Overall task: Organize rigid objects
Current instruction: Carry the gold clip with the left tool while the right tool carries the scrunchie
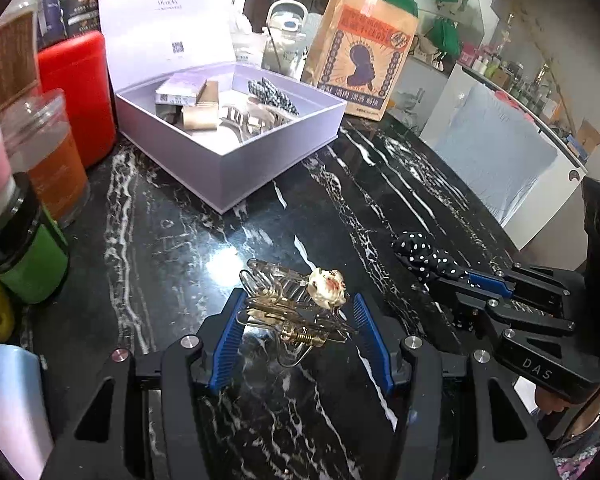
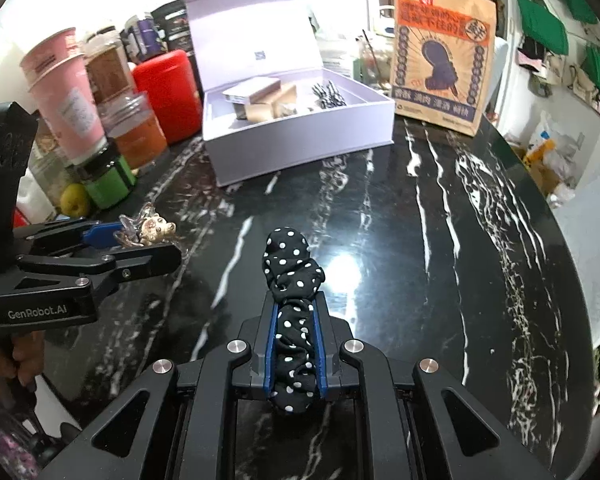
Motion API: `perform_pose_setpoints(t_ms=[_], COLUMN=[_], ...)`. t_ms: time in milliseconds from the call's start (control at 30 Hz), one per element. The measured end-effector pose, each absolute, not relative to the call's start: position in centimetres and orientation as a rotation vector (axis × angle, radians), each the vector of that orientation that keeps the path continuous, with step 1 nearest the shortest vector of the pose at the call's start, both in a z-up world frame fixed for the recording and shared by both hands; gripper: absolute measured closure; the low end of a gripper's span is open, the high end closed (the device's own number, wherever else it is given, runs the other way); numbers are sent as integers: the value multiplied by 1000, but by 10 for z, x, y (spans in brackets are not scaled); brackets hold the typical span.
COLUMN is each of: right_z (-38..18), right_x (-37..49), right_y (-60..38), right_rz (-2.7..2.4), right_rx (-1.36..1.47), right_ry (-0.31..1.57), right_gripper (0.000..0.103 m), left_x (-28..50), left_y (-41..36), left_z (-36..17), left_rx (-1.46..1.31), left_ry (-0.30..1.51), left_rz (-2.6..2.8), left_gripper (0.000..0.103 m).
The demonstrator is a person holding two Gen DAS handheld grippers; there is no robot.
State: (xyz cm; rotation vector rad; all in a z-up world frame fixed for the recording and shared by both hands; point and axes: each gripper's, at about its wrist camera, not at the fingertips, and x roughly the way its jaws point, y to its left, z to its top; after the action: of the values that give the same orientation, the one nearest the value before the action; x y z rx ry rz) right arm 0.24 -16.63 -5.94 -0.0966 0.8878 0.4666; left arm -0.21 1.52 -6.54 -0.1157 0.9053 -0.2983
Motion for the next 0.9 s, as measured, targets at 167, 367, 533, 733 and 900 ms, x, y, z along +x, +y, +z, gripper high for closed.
perform_pose_setpoints(t_ms=[167, 367, 533, 733, 900], right_z=[-48, -34, -22, -10, -2], right_x=[-8, -14, -11, 0, 14], right_y=[-161, -156, -153, -153, -151], right_rz=[478, 505, 530, 536, 520], right_rx=[-96, -118, -124, -128, -154], right_ry=[869, 840, 814, 787, 764], right_gripper=[88, 88, 88, 88, 88], left_x=[-11, -17, -14, 1, 21], left_y=[18, 18, 18, 16, 18], left_z=[-51, -34, -19, -5, -7], left_rx=[-103, -98, -84, -74, -100], left_ry=[870, 827, 797, 765, 776], left_rz=[-296, -285, -292, -297, -311], left_gripper=[49, 49, 49, 49, 49])
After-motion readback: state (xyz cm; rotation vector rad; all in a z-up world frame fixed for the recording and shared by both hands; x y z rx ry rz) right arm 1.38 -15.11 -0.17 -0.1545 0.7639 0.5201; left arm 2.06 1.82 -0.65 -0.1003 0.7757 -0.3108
